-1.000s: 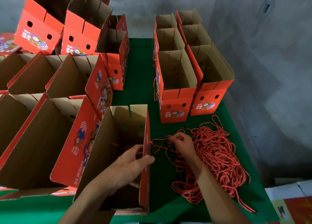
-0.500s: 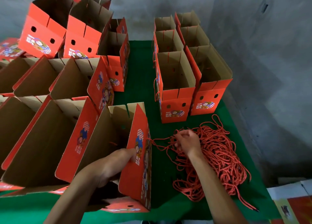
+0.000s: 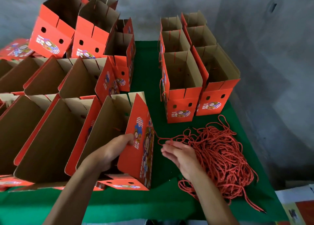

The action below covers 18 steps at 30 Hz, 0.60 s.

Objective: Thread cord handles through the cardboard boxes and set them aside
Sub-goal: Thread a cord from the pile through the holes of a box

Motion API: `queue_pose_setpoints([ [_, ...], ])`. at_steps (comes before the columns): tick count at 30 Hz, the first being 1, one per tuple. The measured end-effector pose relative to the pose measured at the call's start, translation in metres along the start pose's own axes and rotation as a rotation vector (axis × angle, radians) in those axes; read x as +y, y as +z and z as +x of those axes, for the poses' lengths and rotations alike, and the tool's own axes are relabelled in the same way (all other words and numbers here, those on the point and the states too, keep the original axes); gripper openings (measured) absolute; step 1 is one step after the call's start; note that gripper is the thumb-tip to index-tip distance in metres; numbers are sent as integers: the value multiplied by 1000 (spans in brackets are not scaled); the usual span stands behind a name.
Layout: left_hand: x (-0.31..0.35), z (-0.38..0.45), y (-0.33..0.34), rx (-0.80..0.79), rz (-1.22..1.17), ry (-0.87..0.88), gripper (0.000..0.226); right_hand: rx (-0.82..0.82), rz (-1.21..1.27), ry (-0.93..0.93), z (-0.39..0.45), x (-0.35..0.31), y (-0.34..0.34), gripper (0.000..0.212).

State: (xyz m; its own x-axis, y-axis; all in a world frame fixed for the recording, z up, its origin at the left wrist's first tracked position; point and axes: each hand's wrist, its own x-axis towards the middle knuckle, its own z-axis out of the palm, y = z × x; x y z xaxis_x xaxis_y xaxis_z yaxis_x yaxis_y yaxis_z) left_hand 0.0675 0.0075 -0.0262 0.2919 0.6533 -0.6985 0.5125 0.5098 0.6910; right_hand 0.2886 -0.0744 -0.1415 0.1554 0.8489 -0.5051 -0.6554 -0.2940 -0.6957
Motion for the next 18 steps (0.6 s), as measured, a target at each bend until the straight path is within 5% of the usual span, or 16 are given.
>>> queue_pose_setpoints([
  [5,-4,0,-5,18,-46,12,27,-93,-234,-124,-13,26,35,22],
  [18,-8,-7,-6,-87,-45,50,46,-52,-158,-173,-9,40,52,16],
])
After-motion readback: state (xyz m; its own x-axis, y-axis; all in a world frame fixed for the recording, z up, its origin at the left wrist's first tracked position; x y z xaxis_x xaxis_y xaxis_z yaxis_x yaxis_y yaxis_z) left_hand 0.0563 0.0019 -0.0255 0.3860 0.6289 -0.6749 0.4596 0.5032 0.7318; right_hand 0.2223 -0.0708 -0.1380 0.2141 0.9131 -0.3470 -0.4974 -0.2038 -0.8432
